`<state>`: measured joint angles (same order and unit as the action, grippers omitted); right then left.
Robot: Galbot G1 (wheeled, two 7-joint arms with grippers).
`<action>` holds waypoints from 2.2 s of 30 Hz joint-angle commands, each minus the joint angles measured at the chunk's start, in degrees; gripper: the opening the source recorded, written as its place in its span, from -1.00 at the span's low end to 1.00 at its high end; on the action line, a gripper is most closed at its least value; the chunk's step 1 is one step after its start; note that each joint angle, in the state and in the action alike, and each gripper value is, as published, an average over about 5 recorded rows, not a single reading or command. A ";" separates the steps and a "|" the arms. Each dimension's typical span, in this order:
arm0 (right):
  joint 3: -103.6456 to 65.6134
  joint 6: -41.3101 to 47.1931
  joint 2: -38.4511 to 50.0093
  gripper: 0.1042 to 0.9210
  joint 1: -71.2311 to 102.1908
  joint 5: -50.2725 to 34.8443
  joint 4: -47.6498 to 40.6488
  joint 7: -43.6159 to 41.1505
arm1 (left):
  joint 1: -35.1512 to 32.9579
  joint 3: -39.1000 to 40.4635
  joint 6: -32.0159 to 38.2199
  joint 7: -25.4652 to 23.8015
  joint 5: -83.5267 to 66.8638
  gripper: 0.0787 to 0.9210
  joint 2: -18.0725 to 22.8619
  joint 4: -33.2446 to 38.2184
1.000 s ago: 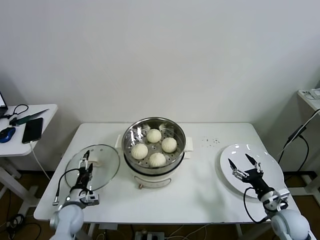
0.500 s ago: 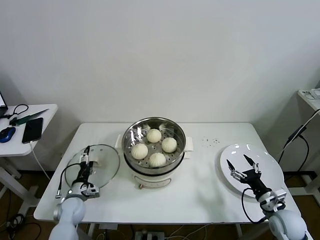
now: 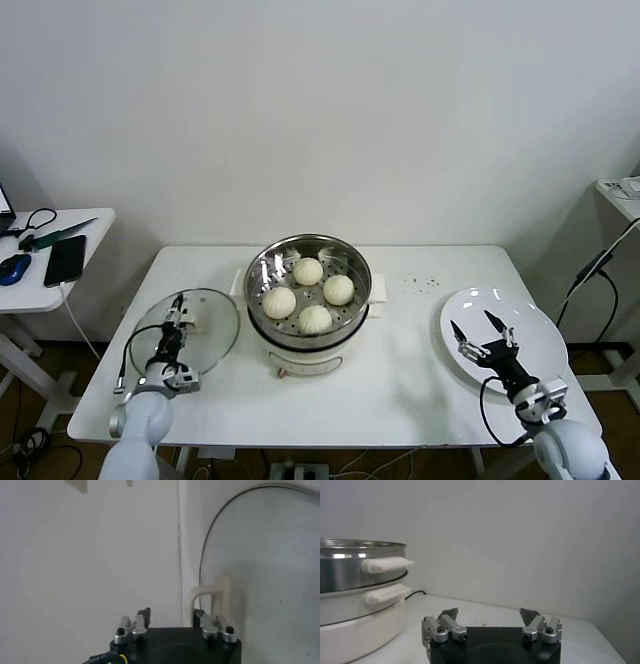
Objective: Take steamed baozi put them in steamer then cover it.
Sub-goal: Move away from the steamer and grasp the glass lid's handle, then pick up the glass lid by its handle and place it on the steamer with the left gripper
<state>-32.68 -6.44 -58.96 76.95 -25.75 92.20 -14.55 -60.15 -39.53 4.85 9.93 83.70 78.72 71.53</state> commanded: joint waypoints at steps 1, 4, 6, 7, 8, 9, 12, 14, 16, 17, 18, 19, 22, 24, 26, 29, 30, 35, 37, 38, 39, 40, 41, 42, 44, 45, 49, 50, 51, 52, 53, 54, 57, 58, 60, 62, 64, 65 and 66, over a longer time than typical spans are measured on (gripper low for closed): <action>0.13 -0.11 -0.40 0.76 -0.24 0.49 -0.36 -0.02 | 0.67 -0.19 0.53 0.30 -0.11 0.04 0.31 -0.77; 0.34 -0.25 -0.51 0.76 -0.44 0.80 -0.55 -0.04 | 0.41 -0.30 0.80 0.21 -0.58 -0.17 0.34 -0.20; 0.47 -0.34 -0.51 0.76 -0.58 1.01 -0.66 -0.06 | 0.03 -0.33 0.84 0.11 -1.22 -0.31 0.23 0.41; 0.52 -0.38 -0.49 0.76 -0.66 1.07 -0.72 -0.08 | -0.29 -0.34 0.77 0.02 -1.65 -0.38 0.11 0.99; 0.56 -0.41 -0.48 0.76 -0.75 1.12 -0.79 -0.09 | -0.64 -0.35 0.70 -0.08 -2.16 -0.46 -0.03 1.64; 0.59 -0.43 -0.48 0.76 -0.82 1.13 -0.85 -0.10 | -1.04 -0.34 0.51 -0.25 -2.73 -0.52 -0.20 2.49; 0.64 -0.50 -0.44 0.76 -1.05 1.13 -1.05 -0.13 | -3.03 -0.34 -0.57 -0.95 -4.97 -0.72 -0.97 6.45; 0.67 -0.55 -0.40 0.76 -1.18 1.12 -1.18 -0.17 | -4.98 -0.41 -1.77 -1.55 -6.48 -0.81 -1.77 10.29; 0.70 -0.58 -0.33 0.76 -1.33 1.09 -1.32 -0.23 | -7.43 -0.64 -3.23 -2.41 -7.96 -0.83 -2.69 14.88; 0.72 -0.61 -0.30 0.76 -1.44 1.08 -1.41 -0.26 | -8.58 -0.78 -4.11 -2.86 -8.70 -0.84 -3.15 17.21; 0.76 -0.64 -0.27 0.76 -1.58 1.07 -1.53 -0.29 | -10.08 -1.00 -5.14 -3.34 -9.42 -0.84 -3.59 19.86; 0.81 -0.66 -0.24 0.76 -1.76 1.07 -1.69 -0.32 | -11.60 -1.27 -6.34 -3.83 -10.01 -0.84 -3.99 22.26; 1.07 -0.73 -0.13 0.76 -2.48 1.09 -2.29 -0.38 | -16.57 -1.81 -11.50 -5.06 -11.26 -0.84 -5.24 30.05; 1.36 -0.75 -0.04 0.76 -3.10 1.12 -2.71 -0.38 | -19.70 -1.65 -15.41 -5.73 -11.50 -0.84 -6.15 35.29; 1.71 -0.77 0.08 0.76 -3.85 1.21 -3.24 -0.39 | -22.32 -1.10 -19.16 -6.21 -11.24 -0.84 -7.07 40.02; 2.42 -0.81 0.35 0.76 -5.04 1.40 -4.24 -0.39 | -24.71 0.52 -24.23 -6.63 -10.41 -0.84 -8.64 45.00; 2.68 -0.82 0.45 0.76 -5.43 1.48 -4.55 -0.39 | -25.12 1.39 -25.65 -6.74 -10.20 -0.84 -9.28 46.26; 3.93 -0.62 1.11 0.76 -7.02 2.13 -5.81 -0.29 | -23.02 8.69 -34.25 -8.18 -11.71 -0.84 -15.16 50.38; 4.38 -0.60 1.32 0.76 -7.60 2.45 -6.36 -0.26 | -20.65 12.96 -38.16 -9.24 -12.71 -0.84 -17.98 51.71; 4.61 -0.59 1.40 0.76 -7.90 2.57 -6.67 -0.24 | -19.13 15.44 -40.08 -9.93 -13.05 -0.84 -19.39 52.35; 4.83 -0.57 1.48 0.76 -8.21 2.67 -6.97 -0.22 | -17.49 18.22 -41.82 -10.80 -13.29 -0.84 -20.61 52.87; 5.04 -0.57 1.55 0.76 -8.48 2.74 -7.23 -0.21 | -15.56 20.97 -43.42 -11.63 -13.28 -0.84 -21.68 53.22; 5.26 -0.54 1.62 0.76 -8.80 2.82 -7.56 -0.18 | -13.43 24.24 -44.83 -12.72 -12.83 -0.84 -22.55 53.37; 5.44 -0.51 1.69 0.76 -9.08 2.87 -7.86 -0.15 | -11.27 27.22 -45.97 -13.85 -12.30 -0.84 -23.15 53.37; 6.00 -0.43 1.91 0.76 -9.76 3.04 -8.52 -0.08 | -6.43 33.31 -48.19 -17.01 -10.48 -0.84 -23.39 53.04; 6.27 -0.41 2.00 0.76 -10.11 3.15 -8.88 -0.05 | -4.12 36.03 -48.92 -19.08 -9.01 -0.84 -23.06 52.71; 6.91 -0.48 2.04 0.76 -11.20 3.47 -9.97 -0.03 | 3.08 42.69 -49.85 -26.84 -2.34 -0.84 -18.54 50.43; 6.95 -0.51 1.99 0.76 -11.38 3.51 -10.19 -0.03 | 4.22 43.79 -49.85 -28.52 -0.70 -0.84 -17.05 49.70; 6.96 -0.56 1.97 0.76 -11.50 3.58 -10.35 -0.04 | 5.19 44.78 -49.85 -29.86 0.69 -0.84 -15.63 48.85; 6.95 -0.62 1.96 0.76 -11.58 3.65 -10.52 -0.06 | 6.06 45.65 -49.85 -30.97 1.93 -0.84 -14.22 47.86; 6.93 -0.67 1.94 0.76 -11.63 3.71 -10.67 -0.07 | 6.84 46.33 -49.85 -31.95 3.16 -0.84 -12.81 46.74; 6.87 -0.72 1.93 0.76 -11.64 3.76 -10.75 -0.08 | 7.52 46.93 -49.85 -32.53 4.00 -0.84 -11.31 45.62; 6.54 -0.88 1.92 0.76 -11.45 3.89 -10.91 -0.11 | 9.32 48.05 -49.85 -32.93 5.86 -0.84 -6.38 42.26; 6.38 -0.96 1.91 0.76 -11.34 3.94 -10.97 -0.13 | 9.85 48.35 -49.85 -32.91 6.15 -0.84 -4.97 41.36; 6.04 -1.14 1.93 0.76 -11.11 4.09 -11.14 -0.18 | 10.80 48.79 -49.85 -32.46 6.41 -0.84 -2.33 39.17; 5.67 -1.38 1.90 0.76 -10.94 4.28 -11.40 -0.26 | 11.43 48.97 -49.85 -31.16 5.87 -0.84 -0.20 36.79; 5.28 -1.58 1.87 0.76 -10.76 4.48 -11.57 -0.36 | 11.71 49.00 -49.85 -29.29 4.84 -0.84 1.72 34.36; 5.11 -1.66 1.86 0.76 -10.67 4.55 -11.62 -0.41 | 11.77 49.01 -49.85 -28.47 4.34 -0.84 2.34 33.41; 4.95 -1.70 1.85 0.76 -10.55 4.61 -11.60 -0.46 | 11.81 49.03 -49.85 -27.91 3.96 -0.84 2.89 32.58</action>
<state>-27.15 -7.90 -57.09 66.61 -21.48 81.41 -14.91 -54.69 2.79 -42.12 -17.19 85.20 71.07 113.28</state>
